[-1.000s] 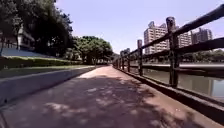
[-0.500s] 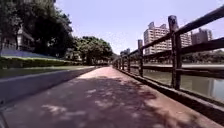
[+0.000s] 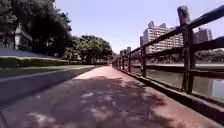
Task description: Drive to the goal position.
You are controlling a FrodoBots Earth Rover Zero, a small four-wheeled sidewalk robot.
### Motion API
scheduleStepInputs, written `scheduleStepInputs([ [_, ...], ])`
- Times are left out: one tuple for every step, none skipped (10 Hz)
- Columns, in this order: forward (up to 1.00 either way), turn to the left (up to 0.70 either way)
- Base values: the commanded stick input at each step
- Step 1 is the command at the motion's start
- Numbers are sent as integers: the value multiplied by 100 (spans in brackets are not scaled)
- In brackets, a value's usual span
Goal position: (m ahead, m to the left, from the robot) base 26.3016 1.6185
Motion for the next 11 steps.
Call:
scheduleStepInputs([
  [100, 1],
  [100, 1],
  [100, 1],
  [100, 1],
  [100, 1],
  [100, 1],
  [100, 18],
  [100, 40],
  [100, 39],
  [100, 29],
  [100, 1],
])
